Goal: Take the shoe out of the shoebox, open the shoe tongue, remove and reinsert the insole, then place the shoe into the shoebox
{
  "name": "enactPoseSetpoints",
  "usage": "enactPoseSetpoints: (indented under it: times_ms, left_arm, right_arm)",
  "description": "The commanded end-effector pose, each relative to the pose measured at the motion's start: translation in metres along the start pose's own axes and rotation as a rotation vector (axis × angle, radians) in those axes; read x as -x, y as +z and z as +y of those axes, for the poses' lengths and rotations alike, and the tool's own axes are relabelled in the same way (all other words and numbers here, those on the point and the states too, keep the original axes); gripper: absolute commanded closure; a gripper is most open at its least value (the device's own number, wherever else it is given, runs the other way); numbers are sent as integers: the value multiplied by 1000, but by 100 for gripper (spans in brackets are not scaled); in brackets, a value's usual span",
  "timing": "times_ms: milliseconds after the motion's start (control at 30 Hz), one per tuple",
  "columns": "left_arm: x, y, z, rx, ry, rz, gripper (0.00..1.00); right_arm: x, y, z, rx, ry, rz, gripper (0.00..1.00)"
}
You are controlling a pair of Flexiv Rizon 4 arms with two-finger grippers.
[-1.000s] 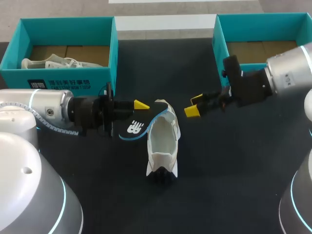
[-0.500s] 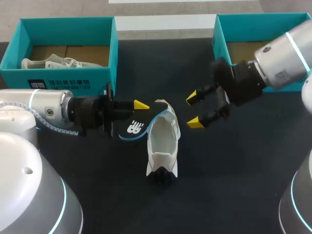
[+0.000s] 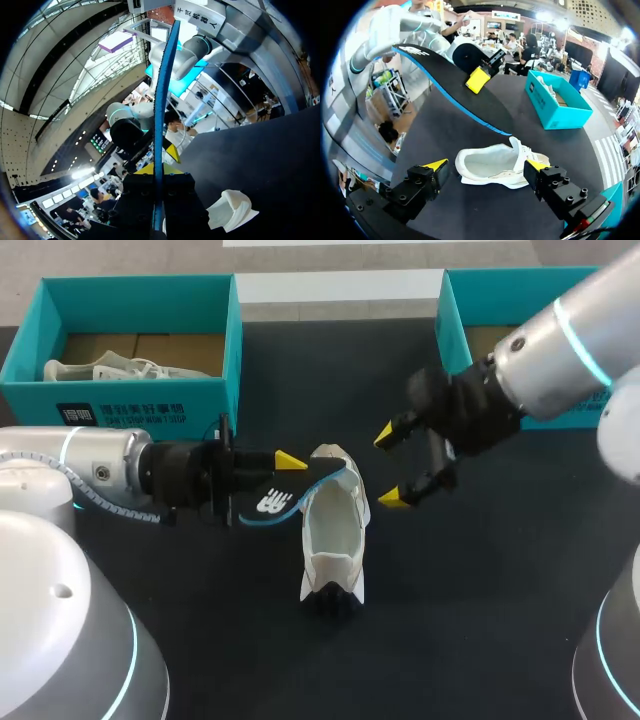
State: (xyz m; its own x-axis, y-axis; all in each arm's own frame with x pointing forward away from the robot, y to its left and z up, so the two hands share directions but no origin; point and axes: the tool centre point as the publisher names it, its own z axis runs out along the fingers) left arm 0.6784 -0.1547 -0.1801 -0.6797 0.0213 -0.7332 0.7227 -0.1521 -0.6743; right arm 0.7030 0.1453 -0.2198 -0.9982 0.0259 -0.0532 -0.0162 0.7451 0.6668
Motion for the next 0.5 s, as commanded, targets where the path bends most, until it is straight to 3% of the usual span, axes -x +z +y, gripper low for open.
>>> enactPoseSetpoints:
  times_ms: [33, 233, 400, 500]
  left_arm:
    - [-7, -10, -22, 11, -2, -4, 100]
    - [-26, -14, -34, -13, -23, -8, 100]
    - [-46, -14, -30, -48, -85, -54, 100]
    - [-62, -9, -25, -29, -76, -34, 100]
  right_arm:
    - [-8, 14, -7, -13, -4, -47, 0]
    - [-11, 20, -18, -36, -25, -77, 0]
    - [-13, 28, -23, -48, -38, -86, 0]
    - [-15, 35, -28, -61, -55, -106, 0]
